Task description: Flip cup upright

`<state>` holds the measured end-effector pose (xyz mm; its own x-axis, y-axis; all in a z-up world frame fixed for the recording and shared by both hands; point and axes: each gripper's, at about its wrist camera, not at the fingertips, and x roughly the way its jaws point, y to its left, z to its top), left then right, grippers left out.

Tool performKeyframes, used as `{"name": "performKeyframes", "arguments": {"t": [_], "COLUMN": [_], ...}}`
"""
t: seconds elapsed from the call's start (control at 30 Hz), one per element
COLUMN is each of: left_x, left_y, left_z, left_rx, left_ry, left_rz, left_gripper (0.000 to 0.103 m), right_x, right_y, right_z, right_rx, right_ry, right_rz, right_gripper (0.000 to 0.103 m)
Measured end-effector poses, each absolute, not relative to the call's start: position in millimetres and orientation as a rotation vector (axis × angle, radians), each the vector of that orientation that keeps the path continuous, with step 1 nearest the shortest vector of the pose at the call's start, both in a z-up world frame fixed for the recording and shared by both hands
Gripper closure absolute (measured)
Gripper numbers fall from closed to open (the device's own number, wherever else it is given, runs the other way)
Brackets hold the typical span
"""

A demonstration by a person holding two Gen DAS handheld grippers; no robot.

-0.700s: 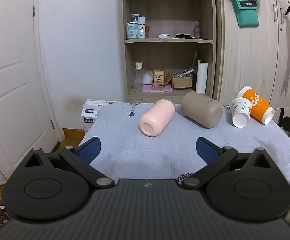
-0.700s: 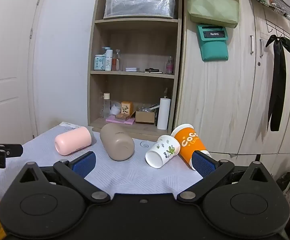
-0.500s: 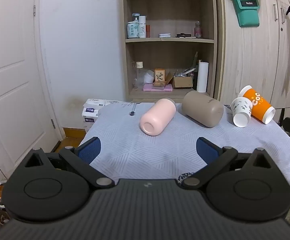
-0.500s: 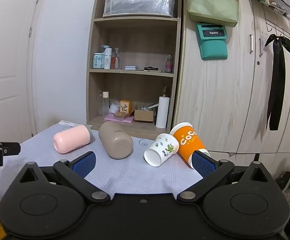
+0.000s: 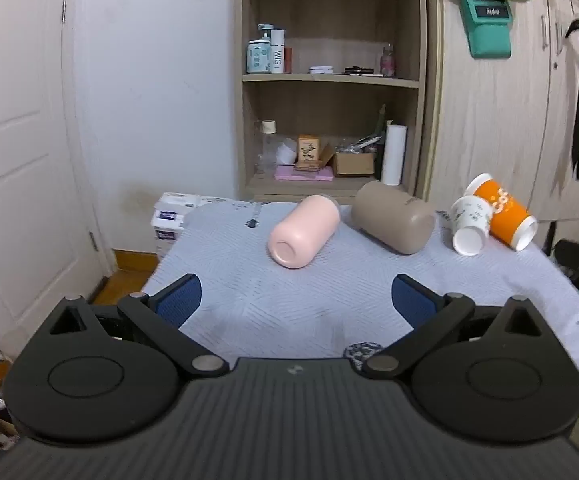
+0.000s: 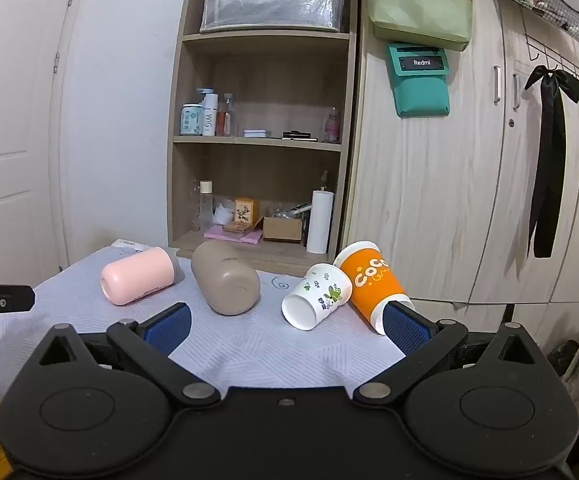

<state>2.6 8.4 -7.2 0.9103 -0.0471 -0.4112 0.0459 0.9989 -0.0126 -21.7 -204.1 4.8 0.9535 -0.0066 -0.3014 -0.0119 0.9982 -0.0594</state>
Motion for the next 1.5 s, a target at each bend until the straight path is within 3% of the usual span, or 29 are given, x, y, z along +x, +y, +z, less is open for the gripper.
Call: {"name": "performKeyframes", "arguments": {"t": [1.5], "left_x": [-10.5], "left_y": [13.9], "left_z": [-5.1], "left_rx": [0.035], "left_ry": [0.397], "left_rz": [-0.017], "left_gripper": [0.0], "right_x": [-18.9], "right_y": [-201.6], "right_z": [0.2], "right_rx": [-0.062], "right_ry": [0.335], "right_rz": [0.009], "right_gripper": [0.0]}}
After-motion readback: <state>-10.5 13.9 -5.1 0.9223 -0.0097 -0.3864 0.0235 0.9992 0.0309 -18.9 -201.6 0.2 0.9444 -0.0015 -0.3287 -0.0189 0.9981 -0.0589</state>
